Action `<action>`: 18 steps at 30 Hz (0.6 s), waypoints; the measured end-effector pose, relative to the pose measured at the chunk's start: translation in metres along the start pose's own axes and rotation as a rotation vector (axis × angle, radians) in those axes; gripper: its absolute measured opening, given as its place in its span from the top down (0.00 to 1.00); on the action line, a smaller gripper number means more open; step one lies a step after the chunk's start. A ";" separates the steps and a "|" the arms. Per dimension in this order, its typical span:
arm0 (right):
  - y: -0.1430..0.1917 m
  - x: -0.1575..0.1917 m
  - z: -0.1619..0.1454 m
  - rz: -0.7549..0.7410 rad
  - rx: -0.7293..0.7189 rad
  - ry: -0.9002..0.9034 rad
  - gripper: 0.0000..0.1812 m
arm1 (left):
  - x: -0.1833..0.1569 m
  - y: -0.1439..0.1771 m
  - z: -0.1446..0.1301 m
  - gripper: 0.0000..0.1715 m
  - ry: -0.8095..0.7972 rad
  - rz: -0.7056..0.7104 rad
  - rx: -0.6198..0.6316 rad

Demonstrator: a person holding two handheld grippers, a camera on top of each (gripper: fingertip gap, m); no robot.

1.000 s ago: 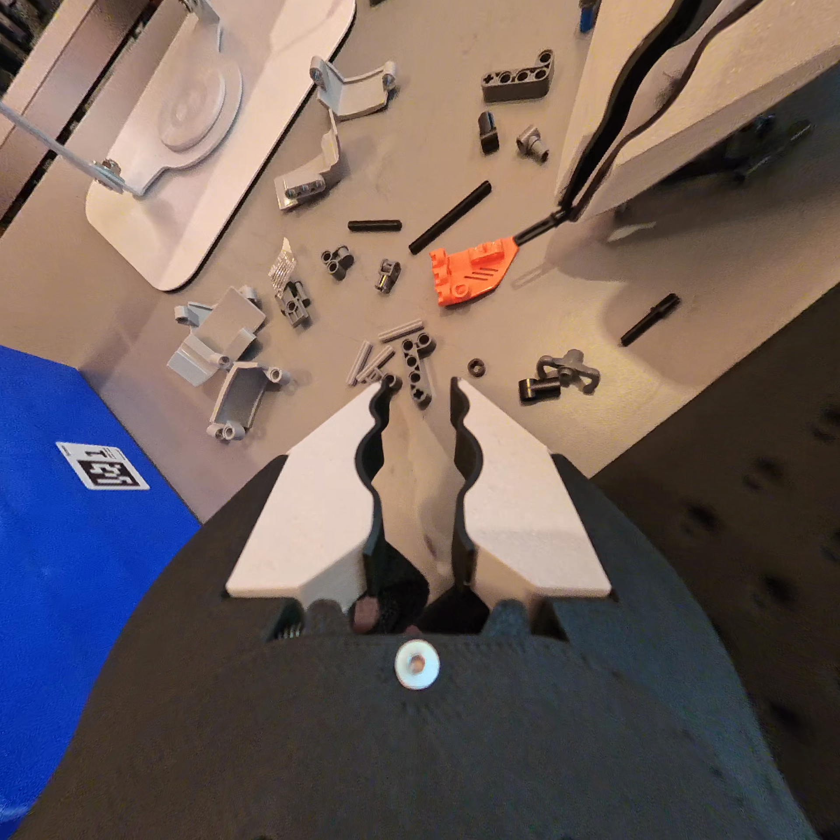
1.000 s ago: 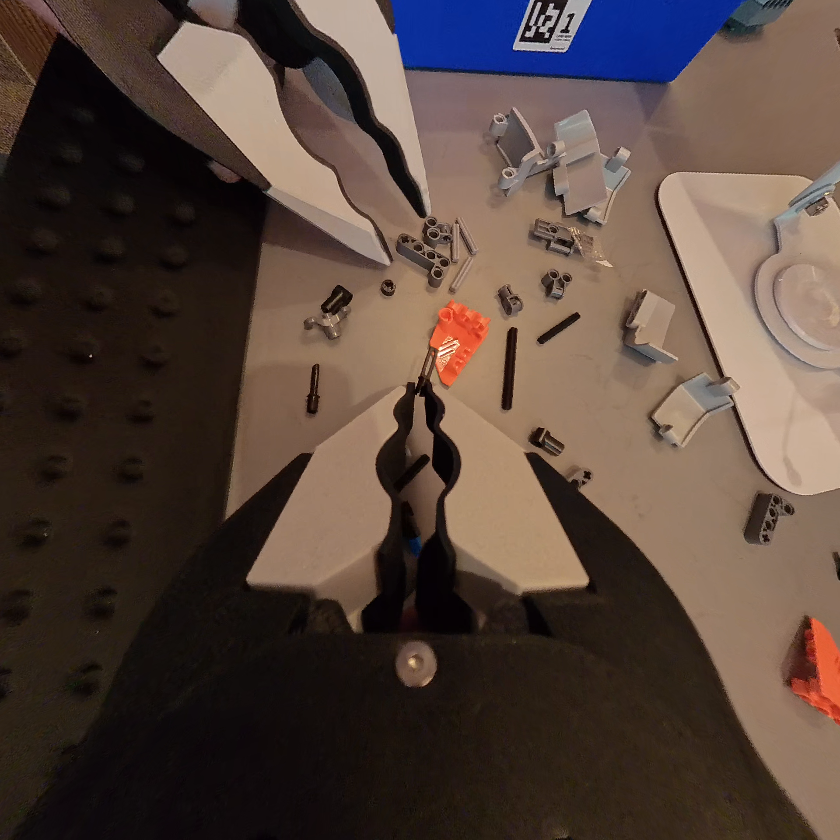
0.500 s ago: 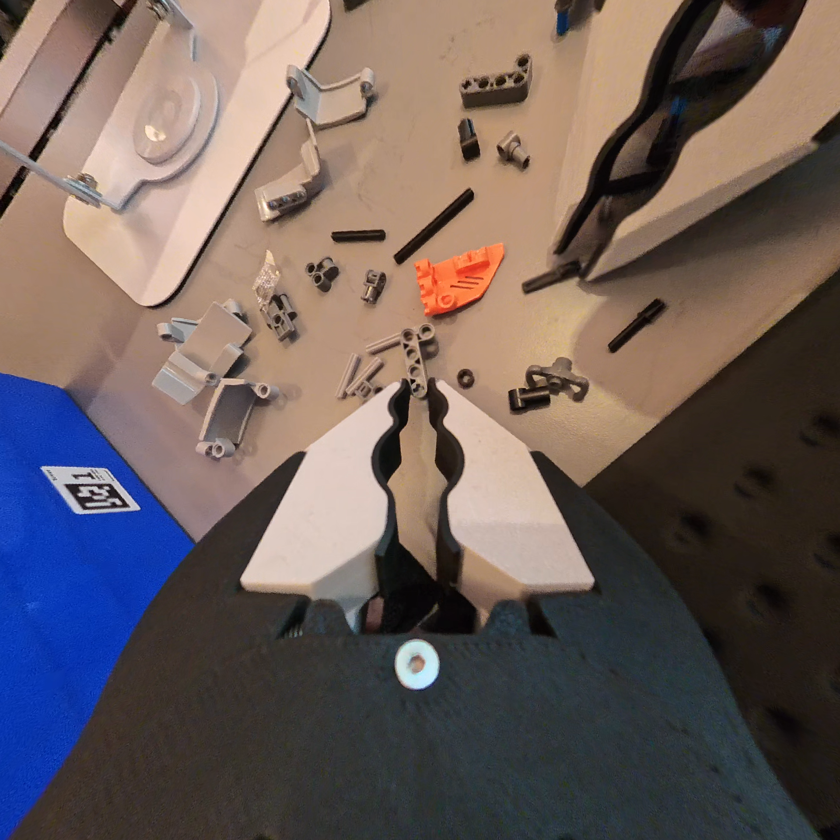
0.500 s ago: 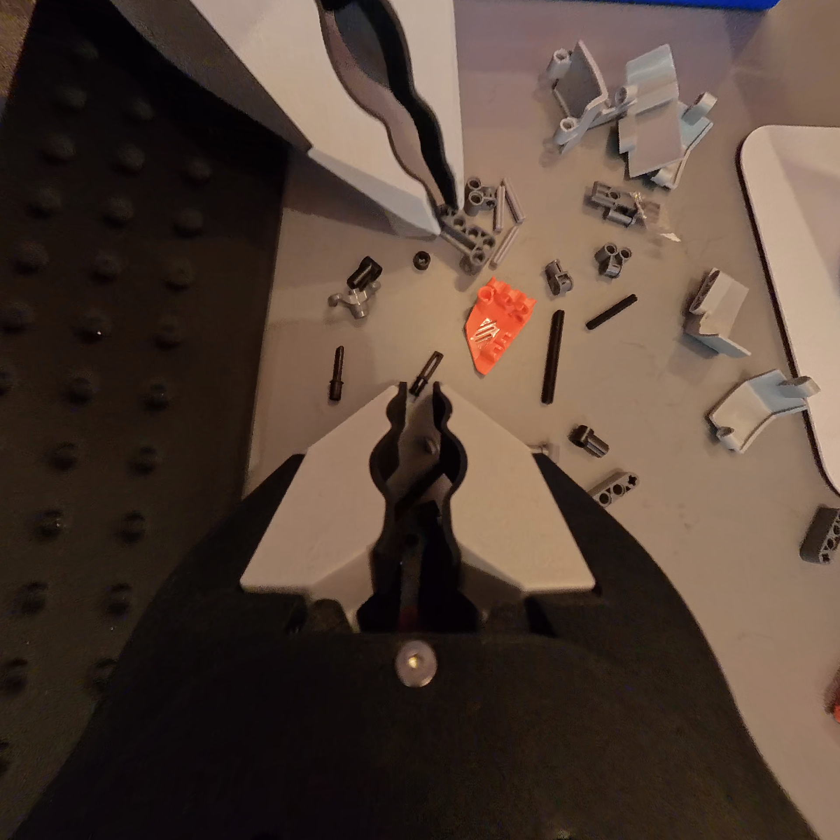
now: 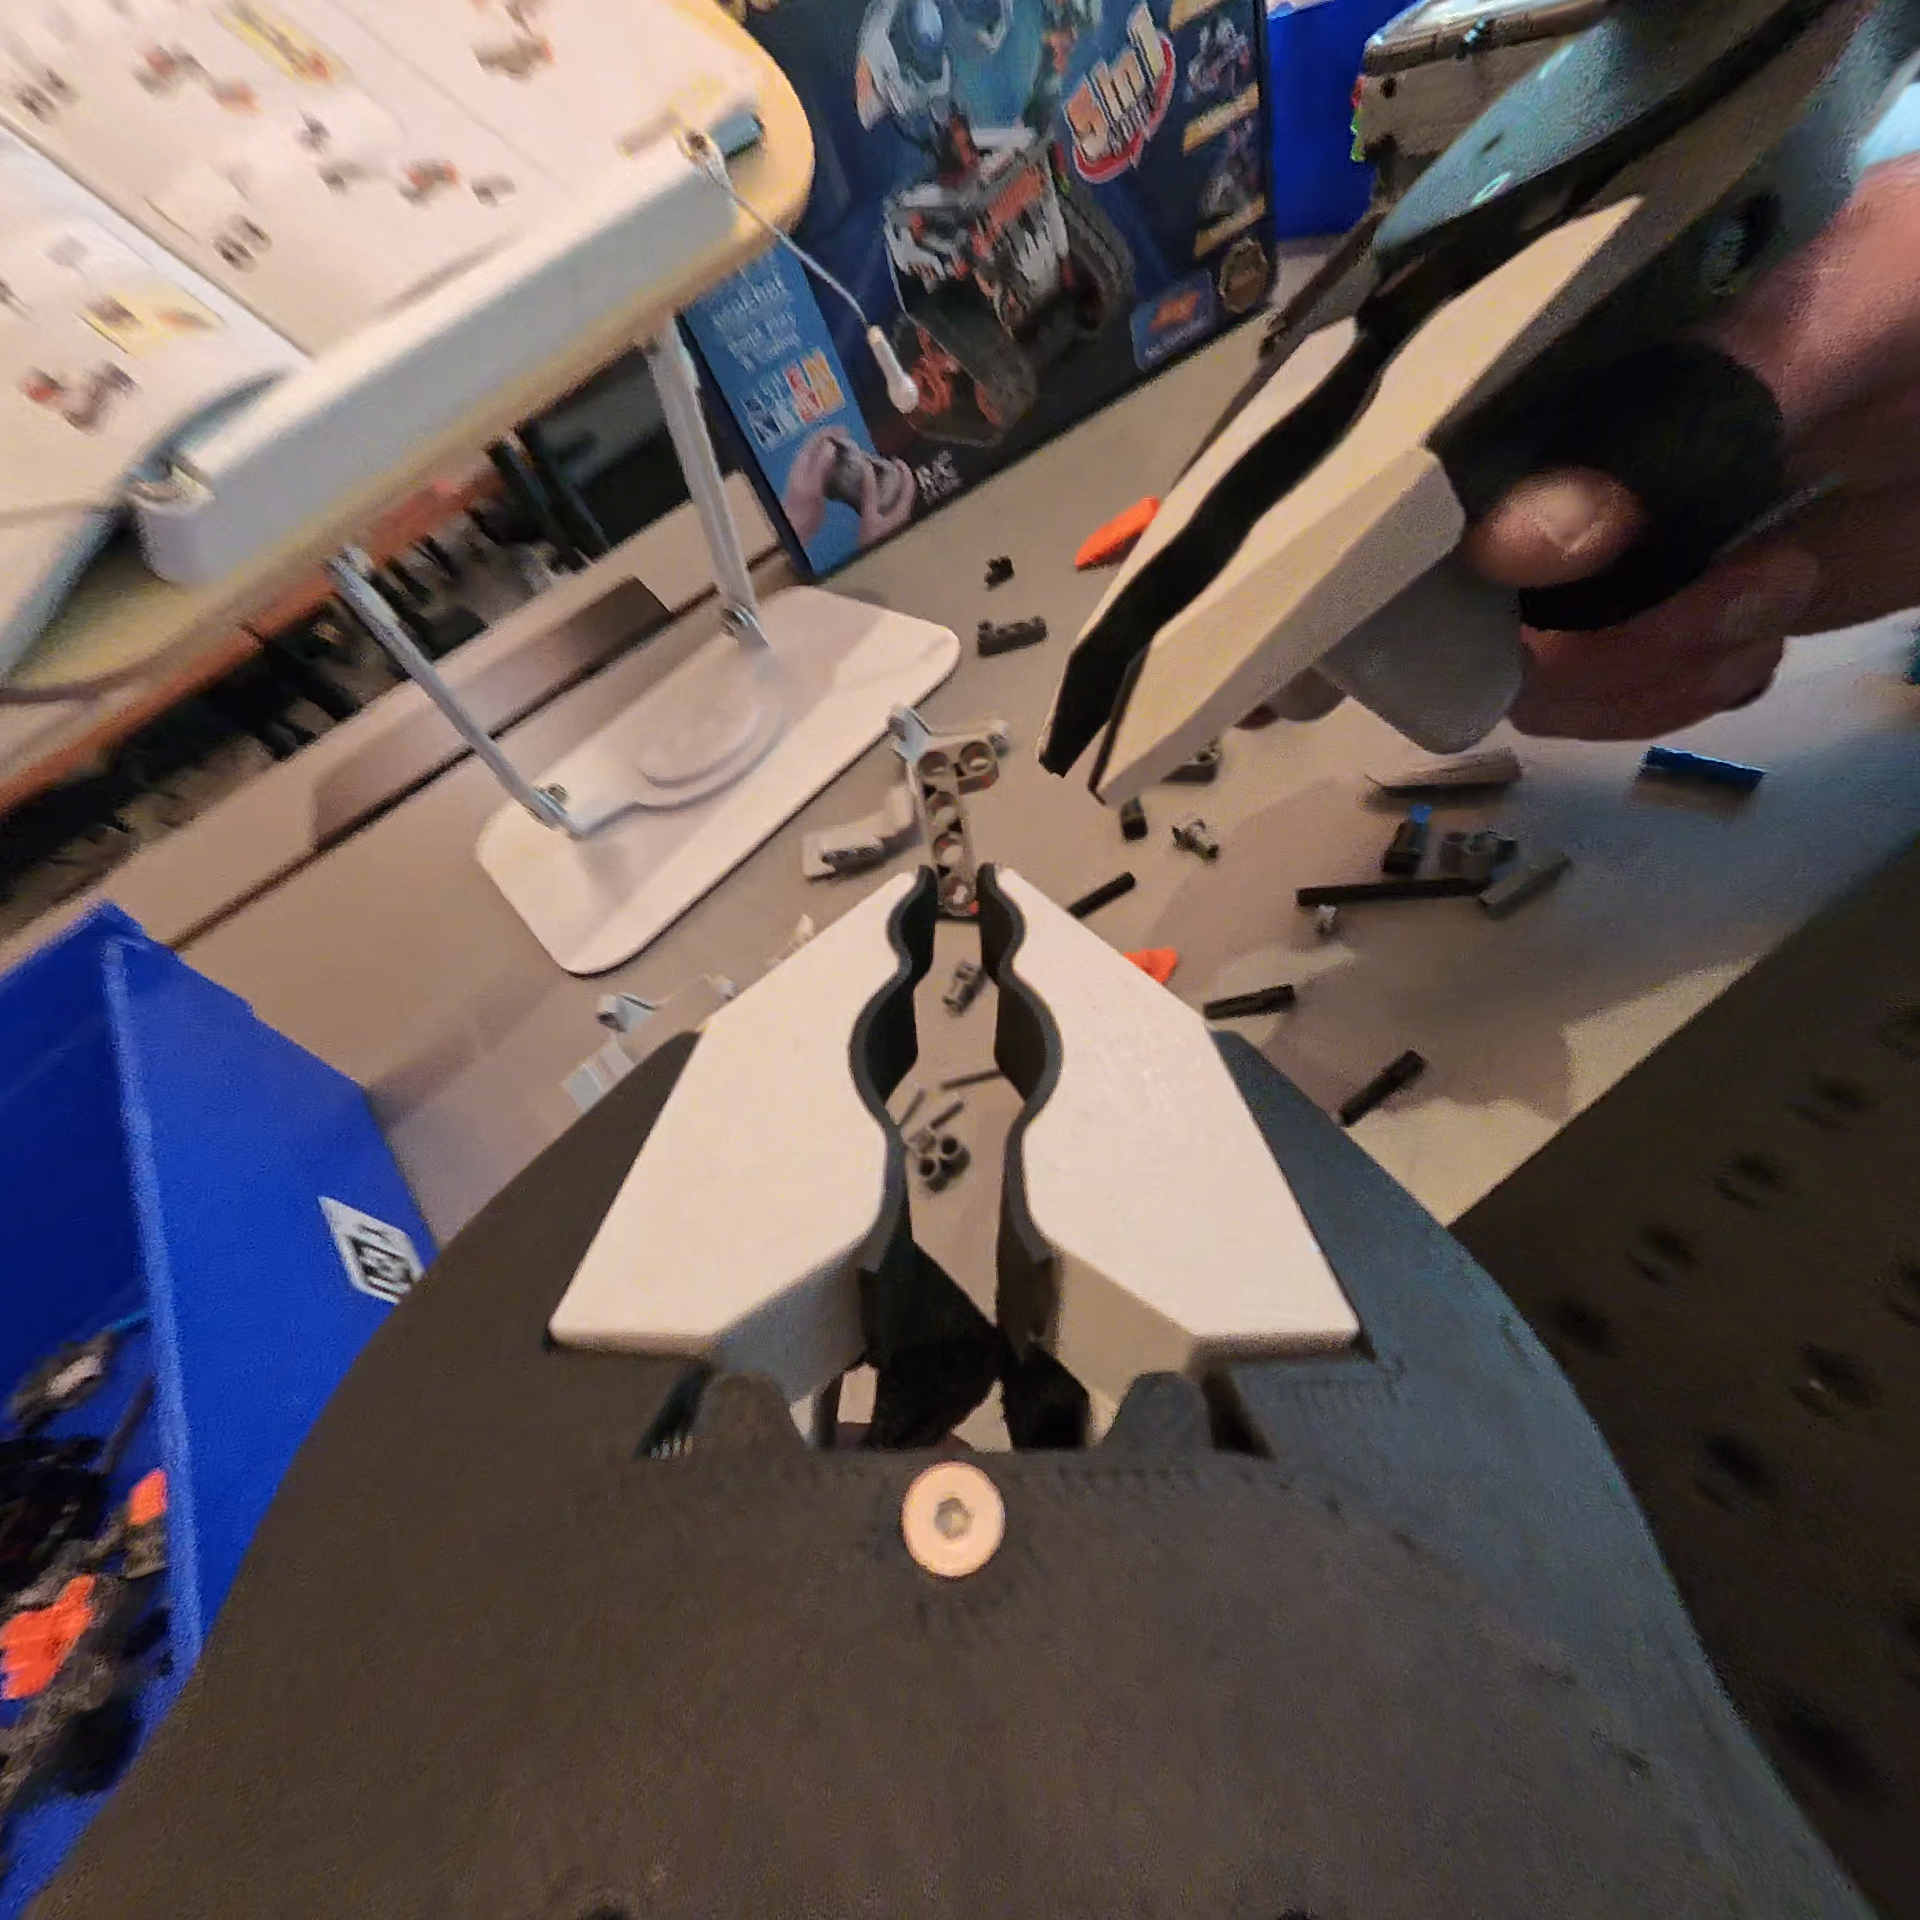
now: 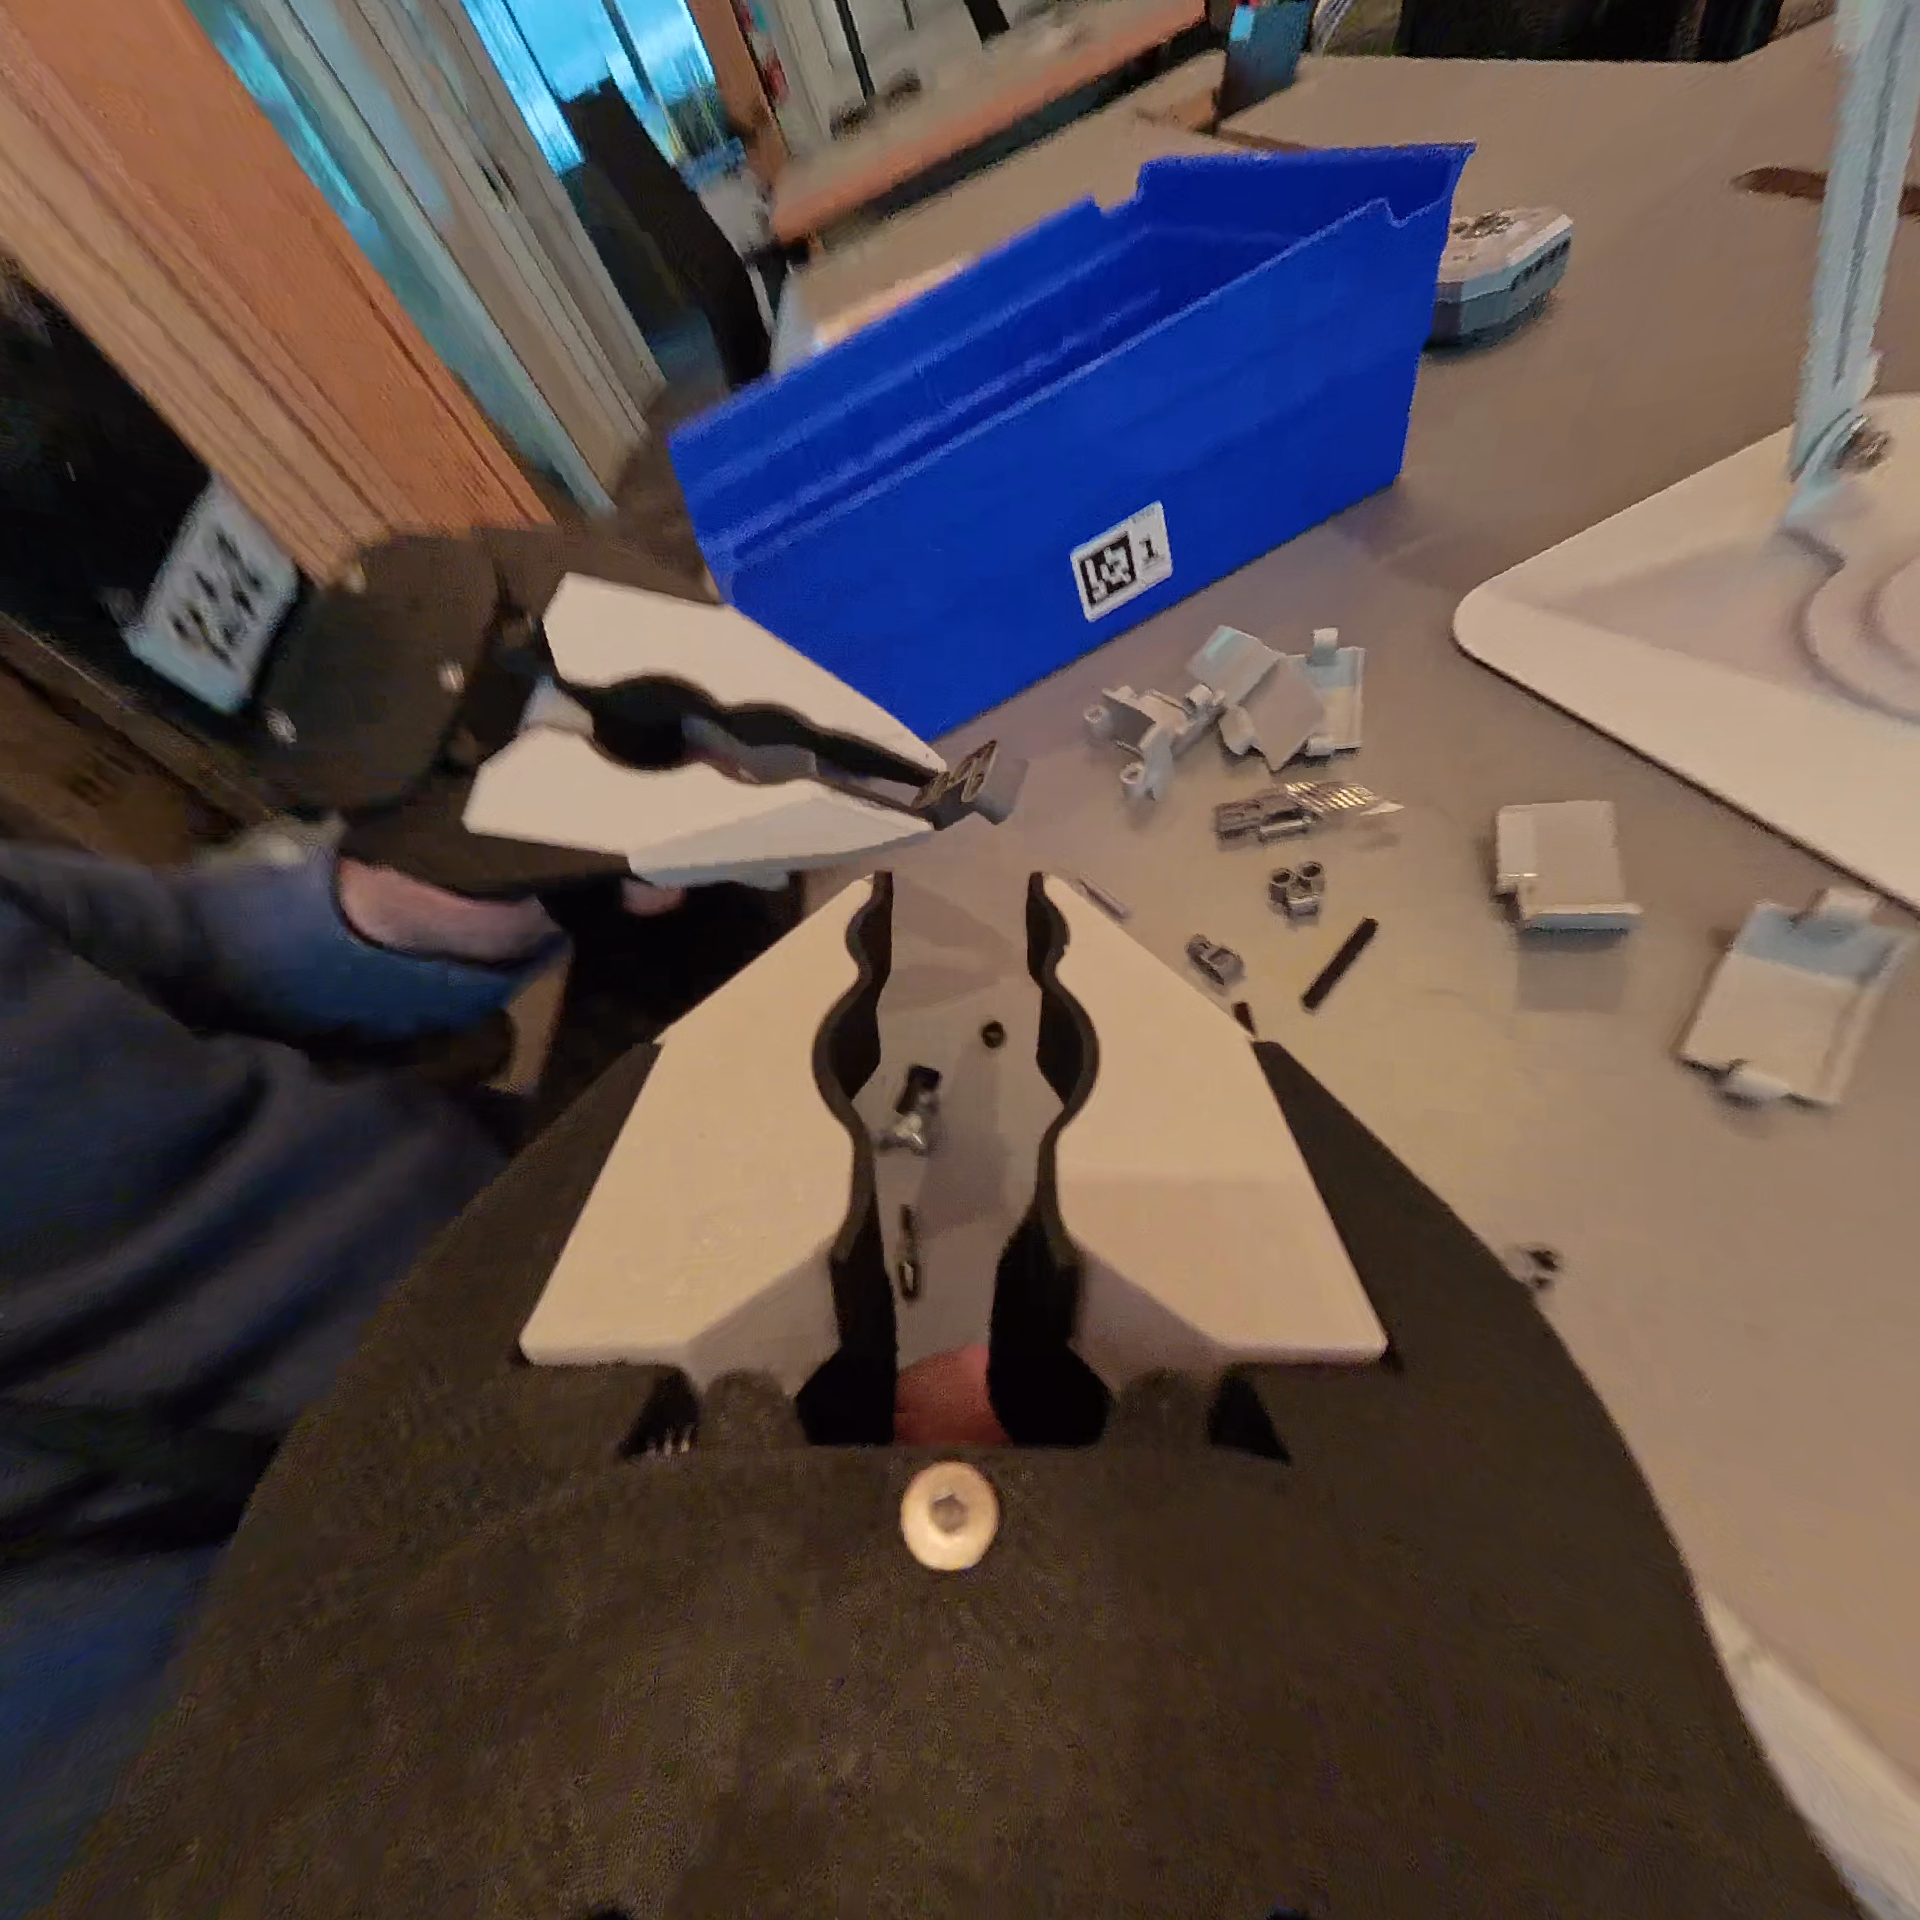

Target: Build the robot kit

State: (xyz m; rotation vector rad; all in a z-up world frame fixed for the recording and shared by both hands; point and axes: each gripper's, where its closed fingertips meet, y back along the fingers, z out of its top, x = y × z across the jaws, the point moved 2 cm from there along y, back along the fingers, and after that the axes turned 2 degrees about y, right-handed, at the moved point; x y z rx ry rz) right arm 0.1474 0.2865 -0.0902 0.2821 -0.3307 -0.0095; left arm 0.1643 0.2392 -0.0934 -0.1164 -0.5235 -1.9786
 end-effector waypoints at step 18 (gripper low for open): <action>-0.005 0.009 0.019 0.017 0.004 0.189 0.97 | -0.019 0.002 0.015 0.94 -0.146 -0.002 -0.118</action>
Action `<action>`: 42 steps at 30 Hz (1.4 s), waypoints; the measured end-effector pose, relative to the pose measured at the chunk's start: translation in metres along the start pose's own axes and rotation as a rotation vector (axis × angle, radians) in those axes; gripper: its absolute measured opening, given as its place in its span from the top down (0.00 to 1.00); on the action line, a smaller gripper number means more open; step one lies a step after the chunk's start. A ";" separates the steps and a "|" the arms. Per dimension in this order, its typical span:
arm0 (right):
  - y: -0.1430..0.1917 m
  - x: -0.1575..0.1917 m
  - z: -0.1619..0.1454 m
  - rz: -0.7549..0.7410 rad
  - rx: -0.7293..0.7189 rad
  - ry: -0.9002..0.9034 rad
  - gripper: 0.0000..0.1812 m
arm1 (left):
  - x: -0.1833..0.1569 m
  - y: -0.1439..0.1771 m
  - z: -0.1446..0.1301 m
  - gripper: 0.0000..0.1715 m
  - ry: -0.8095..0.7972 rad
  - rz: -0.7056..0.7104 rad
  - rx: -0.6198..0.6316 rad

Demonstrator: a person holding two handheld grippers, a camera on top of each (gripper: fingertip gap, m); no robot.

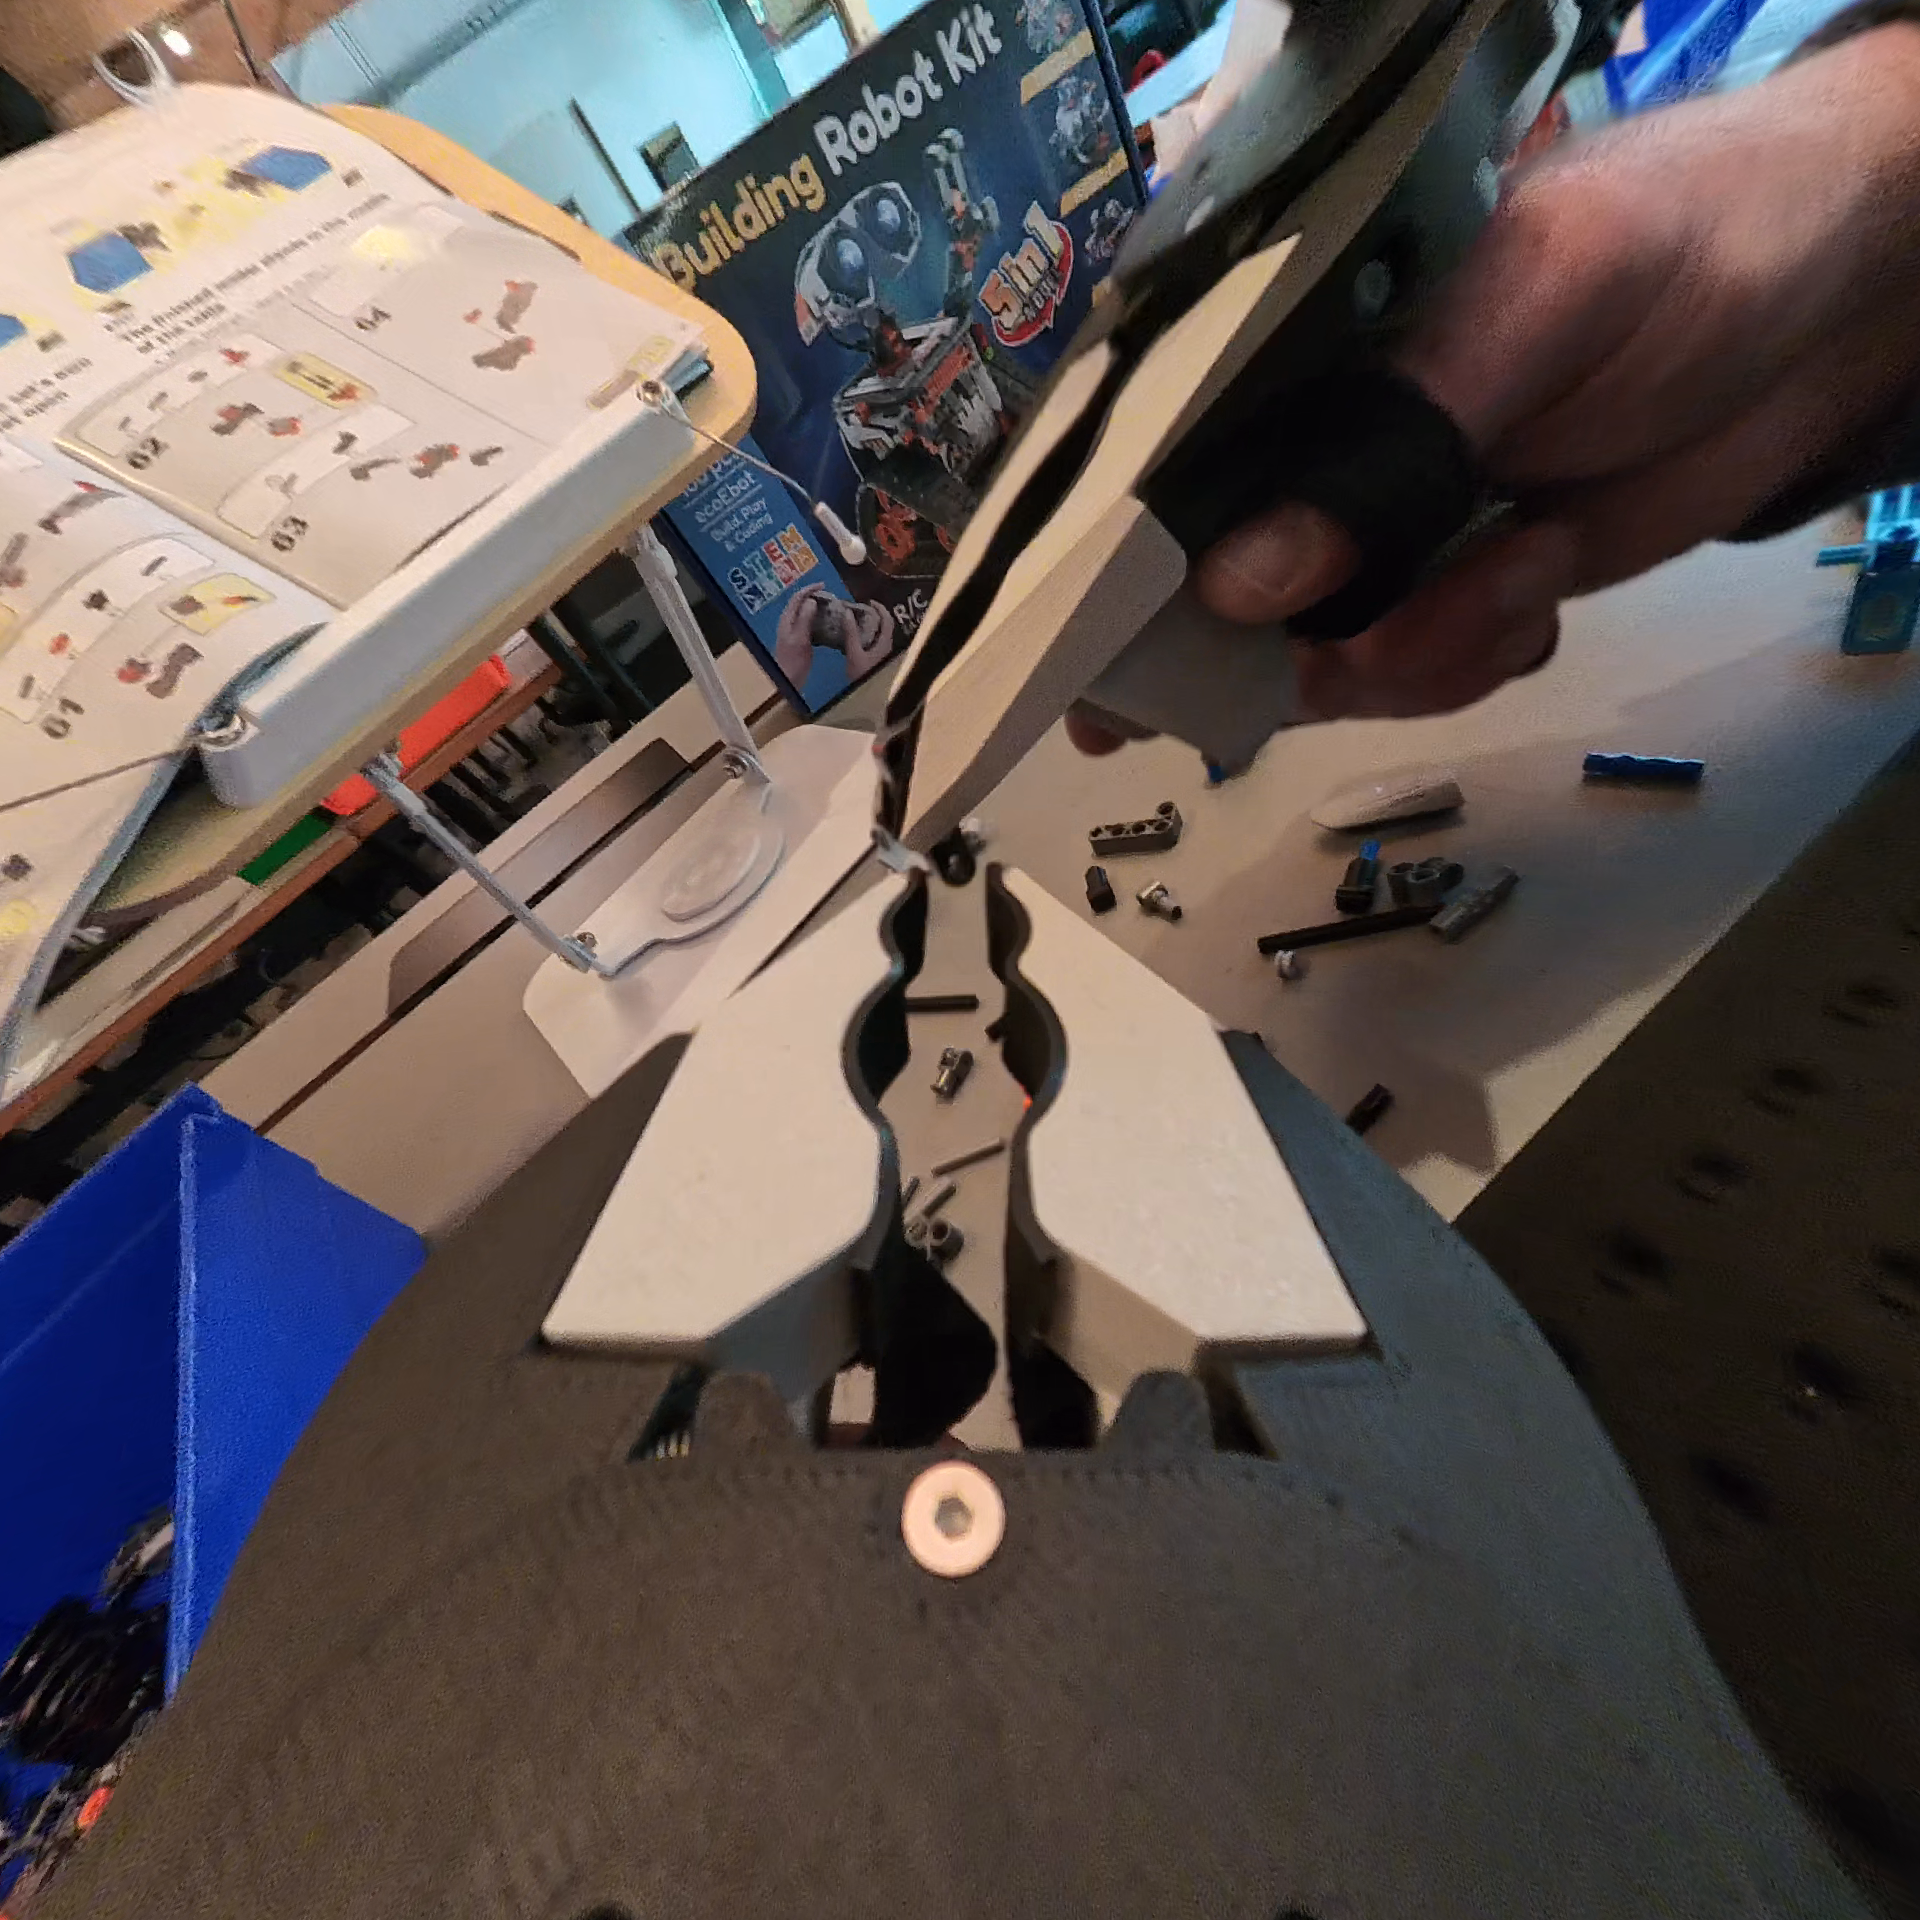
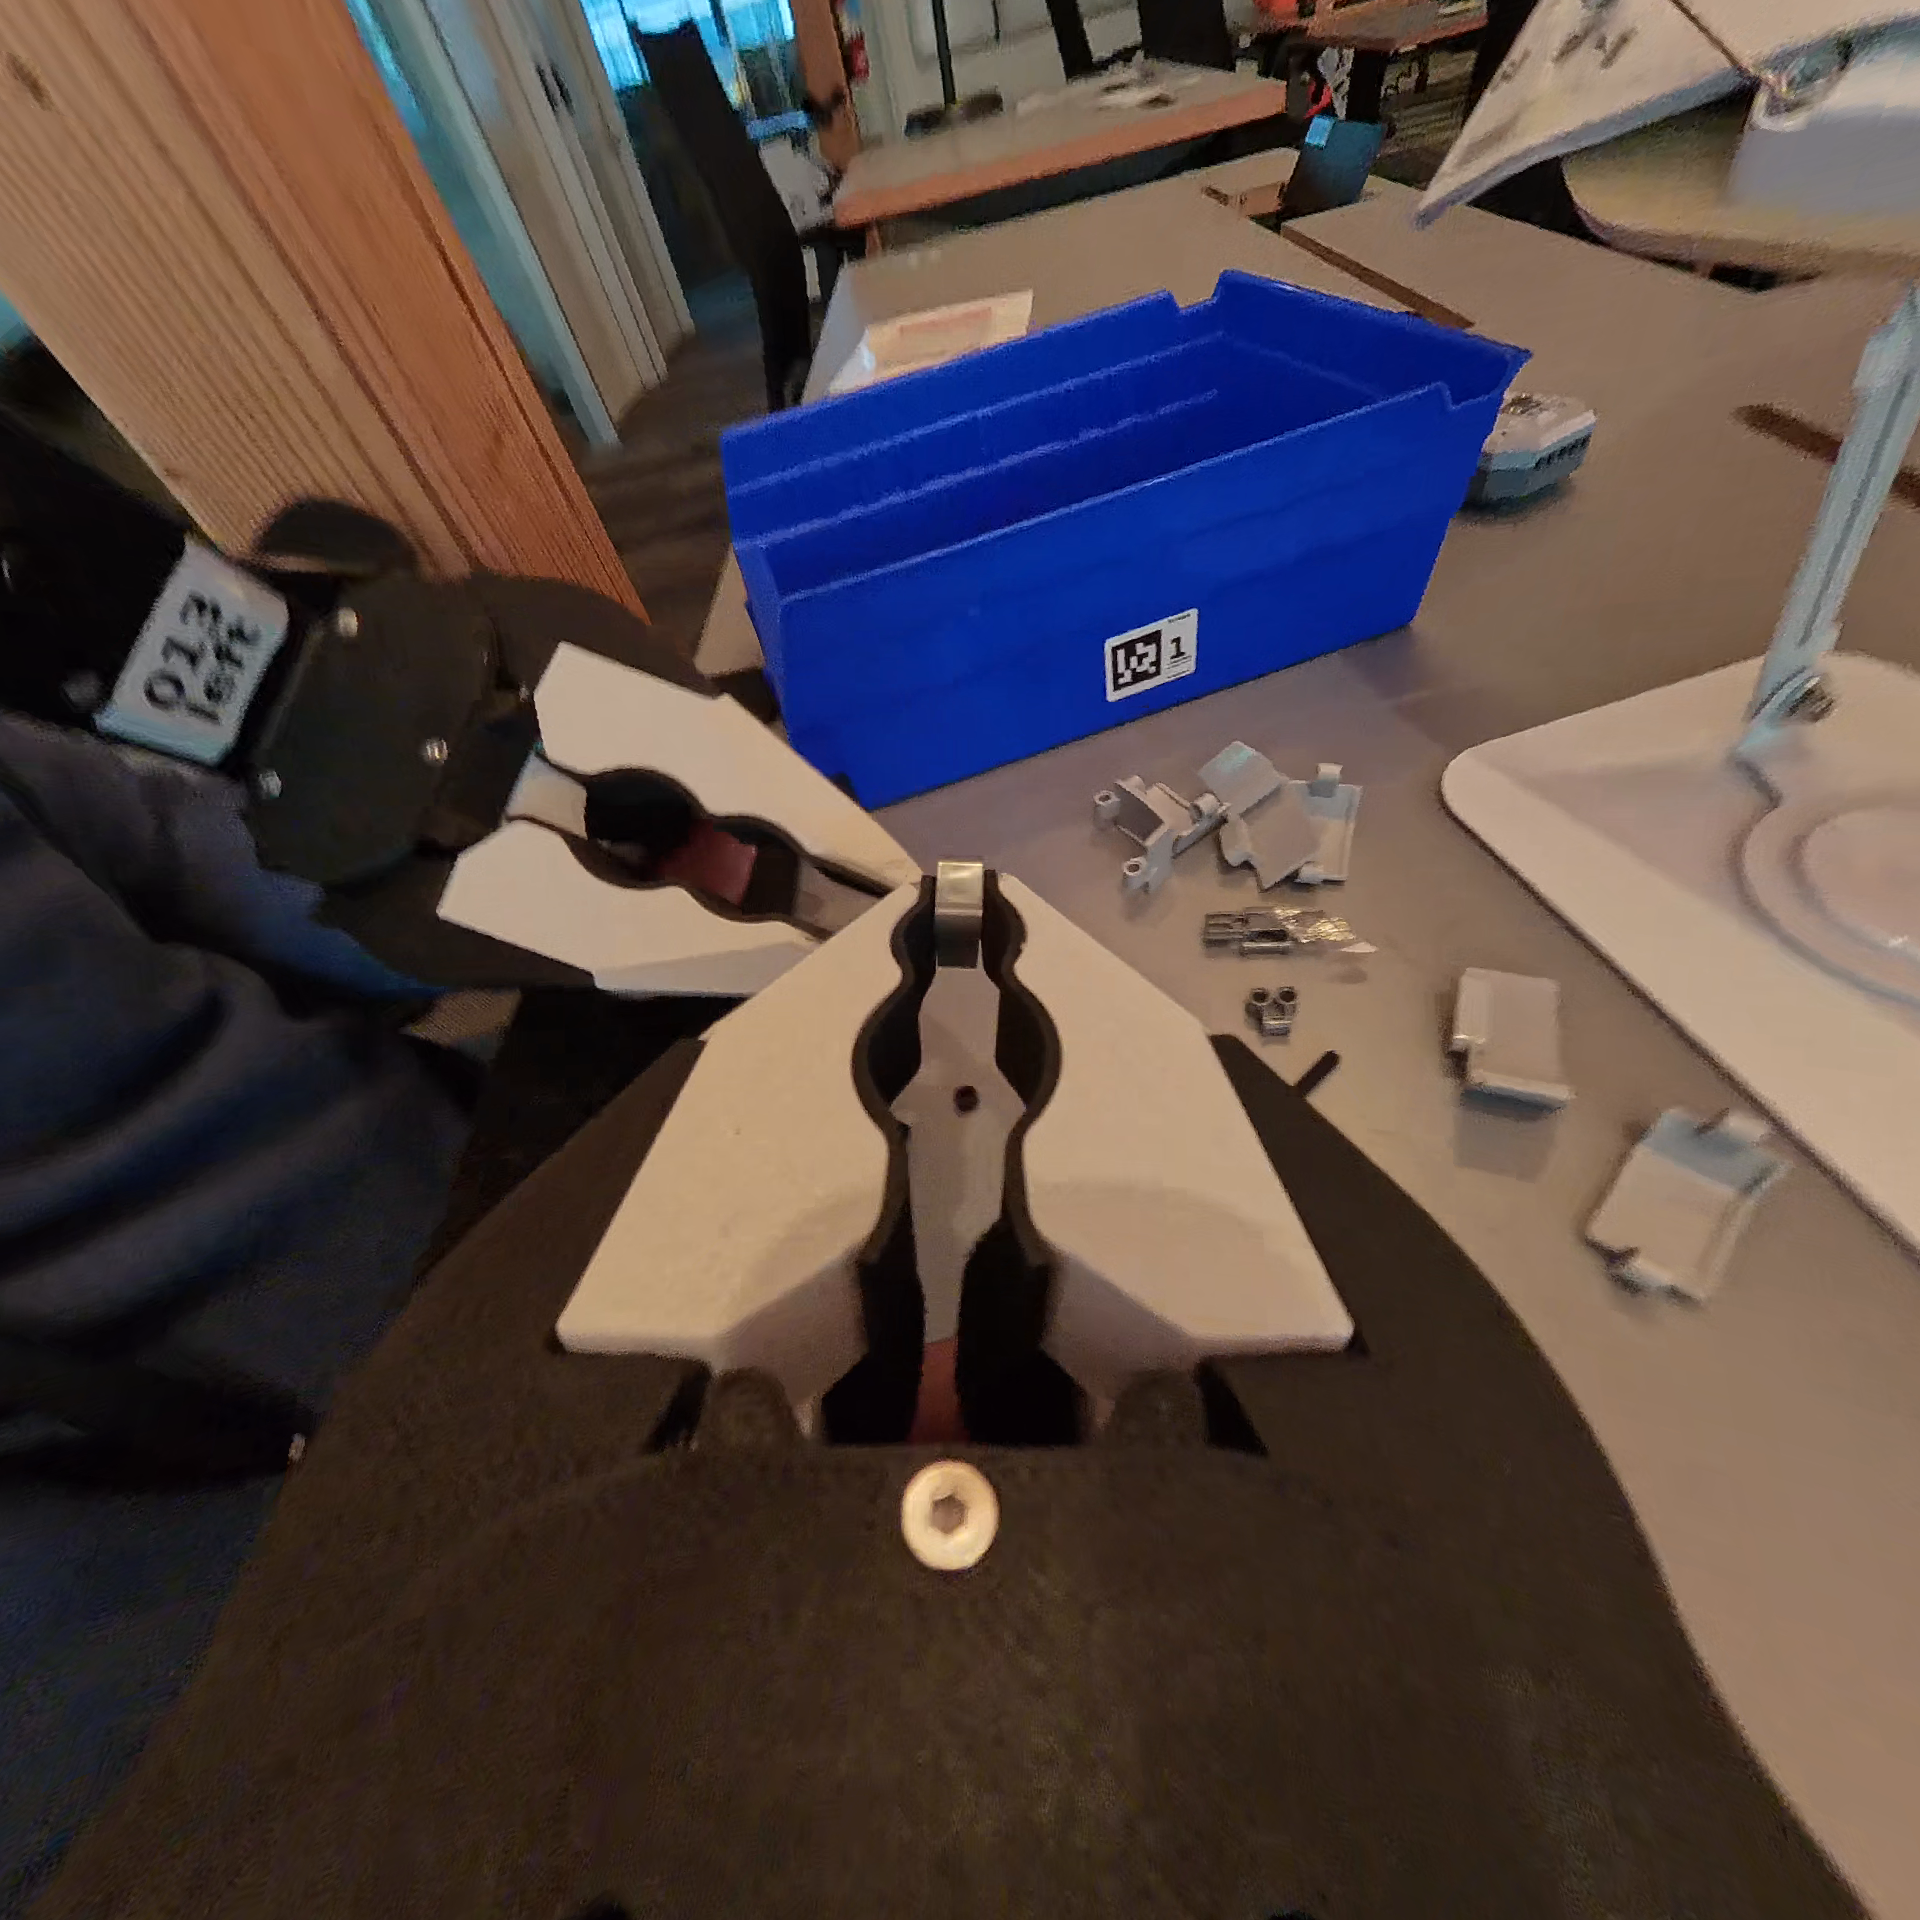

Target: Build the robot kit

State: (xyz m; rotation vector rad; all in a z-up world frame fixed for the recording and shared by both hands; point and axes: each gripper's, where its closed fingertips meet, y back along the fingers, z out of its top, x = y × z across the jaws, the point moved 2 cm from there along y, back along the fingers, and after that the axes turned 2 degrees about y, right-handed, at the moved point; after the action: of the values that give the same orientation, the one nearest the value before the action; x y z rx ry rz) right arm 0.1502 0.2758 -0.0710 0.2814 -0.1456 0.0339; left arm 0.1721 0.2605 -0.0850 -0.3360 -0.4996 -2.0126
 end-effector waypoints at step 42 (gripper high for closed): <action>-0.017 0.026 -0.036 -0.006 0.586 1.098 0.97 | -0.017 0.023 -0.014 0.96 -0.290 -0.192 0.054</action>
State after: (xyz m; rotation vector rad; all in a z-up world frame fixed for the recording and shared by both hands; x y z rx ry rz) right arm 0.1820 0.2696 -0.1064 0.8072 0.9727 0.2204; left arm 0.1999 0.2578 -0.1002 -0.5690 -0.7914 -2.1419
